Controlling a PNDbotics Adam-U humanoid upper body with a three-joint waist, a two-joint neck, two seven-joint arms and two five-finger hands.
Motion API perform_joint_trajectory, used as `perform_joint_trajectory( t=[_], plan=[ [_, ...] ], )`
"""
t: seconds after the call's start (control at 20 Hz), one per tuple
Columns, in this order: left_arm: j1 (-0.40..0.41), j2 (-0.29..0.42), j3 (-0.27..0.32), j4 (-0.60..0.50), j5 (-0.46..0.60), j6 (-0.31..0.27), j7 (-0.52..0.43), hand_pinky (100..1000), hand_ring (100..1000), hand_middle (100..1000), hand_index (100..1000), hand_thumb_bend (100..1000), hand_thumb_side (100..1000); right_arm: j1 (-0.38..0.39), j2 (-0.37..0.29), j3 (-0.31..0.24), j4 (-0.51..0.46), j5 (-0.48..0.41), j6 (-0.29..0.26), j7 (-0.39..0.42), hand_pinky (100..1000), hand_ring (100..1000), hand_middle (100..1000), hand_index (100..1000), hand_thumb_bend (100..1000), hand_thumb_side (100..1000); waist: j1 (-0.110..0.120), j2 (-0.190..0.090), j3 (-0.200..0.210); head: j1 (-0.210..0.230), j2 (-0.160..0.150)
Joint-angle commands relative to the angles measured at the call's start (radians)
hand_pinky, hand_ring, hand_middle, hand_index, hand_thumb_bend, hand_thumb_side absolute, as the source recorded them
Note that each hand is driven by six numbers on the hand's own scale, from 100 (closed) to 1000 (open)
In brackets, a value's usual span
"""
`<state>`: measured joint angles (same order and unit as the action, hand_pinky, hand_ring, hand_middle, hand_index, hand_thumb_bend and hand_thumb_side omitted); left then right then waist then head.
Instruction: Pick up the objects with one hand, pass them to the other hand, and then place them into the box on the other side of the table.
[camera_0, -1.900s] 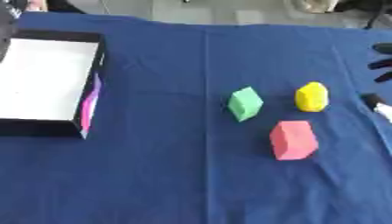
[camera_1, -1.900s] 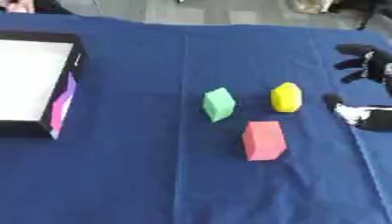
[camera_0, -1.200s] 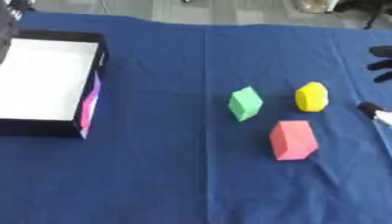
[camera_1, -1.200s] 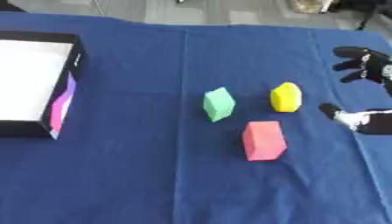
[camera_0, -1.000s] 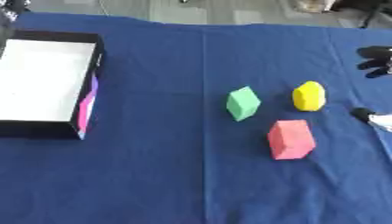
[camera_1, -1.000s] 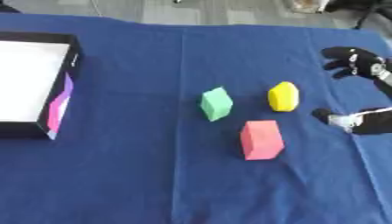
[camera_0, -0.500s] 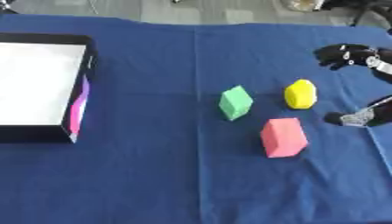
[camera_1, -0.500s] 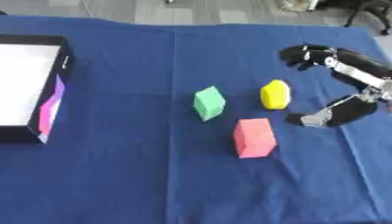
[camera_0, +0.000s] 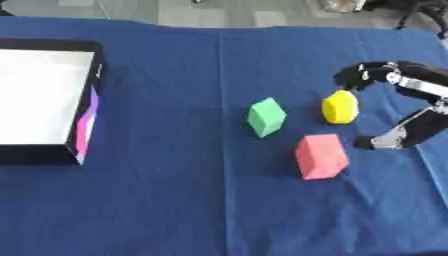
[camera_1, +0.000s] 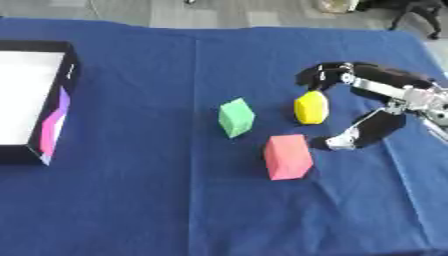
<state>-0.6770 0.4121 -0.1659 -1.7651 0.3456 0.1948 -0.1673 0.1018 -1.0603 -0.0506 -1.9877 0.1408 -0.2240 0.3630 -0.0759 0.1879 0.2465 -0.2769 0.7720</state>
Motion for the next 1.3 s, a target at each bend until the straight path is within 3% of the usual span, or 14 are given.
perform_joint_trajectory(
  t=[0.05,0.35,0.6,0.95,1.3],
  plan=[
    [-0.019,0.010,0.001,-0.014,-0.004,0.004,-0.003,1000,992,891,714,100,618,-0.005,-0.040,0.003,-0.012,0.021,0.013,0.050,787,823,909,911,552,448,-0.010,-0.012,0.000,-0.005,-0.002],
    [-0.019,0.010,0.001,-0.014,-0.005,0.006,-0.004,1000,993,884,710,100,615,-0.009,-0.036,0.018,-0.012,-0.010,0.005,0.157,774,827,919,919,592,478,-0.011,-0.011,0.002,-0.009,-0.002],
    [-0.019,0.008,0.000,-0.015,-0.006,0.009,-0.006,1000,994,883,709,100,615,-0.017,-0.026,0.027,-0.012,0.004,0.006,0.189,778,826,878,907,594,488,-0.012,-0.008,0.005,-0.018,-0.002],
    [-0.021,0.004,-0.001,-0.018,-0.005,0.009,-0.008,1000,996,885,710,100,617,-0.028,-0.005,0.056,-0.012,0.094,0.051,0.139,782,824,839,898,579,492,-0.011,-0.003,0.011,-0.030,-0.002],
    [-0.024,0.002,-0.004,-0.019,-0.006,0.003,-0.016,1000,997,885,709,100,621,-0.037,0.020,0.082,-0.012,0.124,0.104,0.102,774,824,838,900,575,488,-0.013,0.009,0.017,-0.034,-0.002]
  ],
)
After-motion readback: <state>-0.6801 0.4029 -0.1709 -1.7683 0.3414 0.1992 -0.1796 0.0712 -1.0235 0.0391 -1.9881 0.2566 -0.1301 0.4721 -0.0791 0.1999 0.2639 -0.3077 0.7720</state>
